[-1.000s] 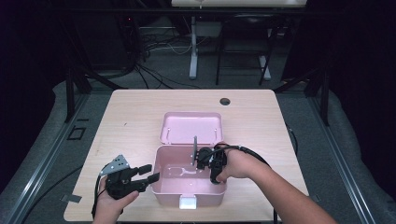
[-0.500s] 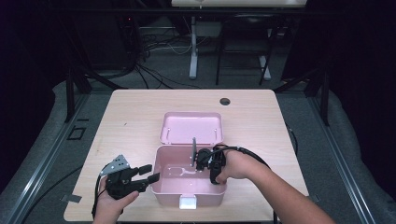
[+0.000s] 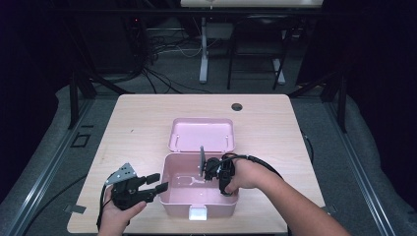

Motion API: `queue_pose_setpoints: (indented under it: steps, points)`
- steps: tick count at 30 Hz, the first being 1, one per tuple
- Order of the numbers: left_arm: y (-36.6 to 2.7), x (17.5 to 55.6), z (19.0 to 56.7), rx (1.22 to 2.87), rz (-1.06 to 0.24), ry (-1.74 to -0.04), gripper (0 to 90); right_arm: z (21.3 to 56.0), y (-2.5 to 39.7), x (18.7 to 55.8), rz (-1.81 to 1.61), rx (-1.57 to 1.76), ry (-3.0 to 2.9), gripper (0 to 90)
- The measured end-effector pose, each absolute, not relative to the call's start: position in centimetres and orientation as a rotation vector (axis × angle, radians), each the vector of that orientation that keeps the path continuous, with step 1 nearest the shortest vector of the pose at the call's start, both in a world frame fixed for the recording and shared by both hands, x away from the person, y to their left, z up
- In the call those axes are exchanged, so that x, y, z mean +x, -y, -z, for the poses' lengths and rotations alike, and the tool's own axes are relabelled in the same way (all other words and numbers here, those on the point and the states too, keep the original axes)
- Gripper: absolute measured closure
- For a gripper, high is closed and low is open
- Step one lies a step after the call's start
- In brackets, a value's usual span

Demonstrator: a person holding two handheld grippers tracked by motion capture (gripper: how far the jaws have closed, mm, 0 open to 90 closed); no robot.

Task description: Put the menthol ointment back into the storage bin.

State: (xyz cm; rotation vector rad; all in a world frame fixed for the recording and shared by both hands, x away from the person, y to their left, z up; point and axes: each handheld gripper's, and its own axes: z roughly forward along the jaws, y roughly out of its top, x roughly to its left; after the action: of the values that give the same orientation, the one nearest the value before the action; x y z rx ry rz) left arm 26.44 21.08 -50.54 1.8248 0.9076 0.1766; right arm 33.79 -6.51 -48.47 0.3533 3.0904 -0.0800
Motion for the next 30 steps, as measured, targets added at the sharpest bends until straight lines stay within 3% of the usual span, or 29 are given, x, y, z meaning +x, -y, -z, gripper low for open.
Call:
queue_pose_setpoints:
  steps: [30]
  points:
    - [-21.02,26.45,50.58,1.825,-0.176,-0.907,48.2,48.78,6.22,33.79,0.137,0.354,-3.081,48.6]
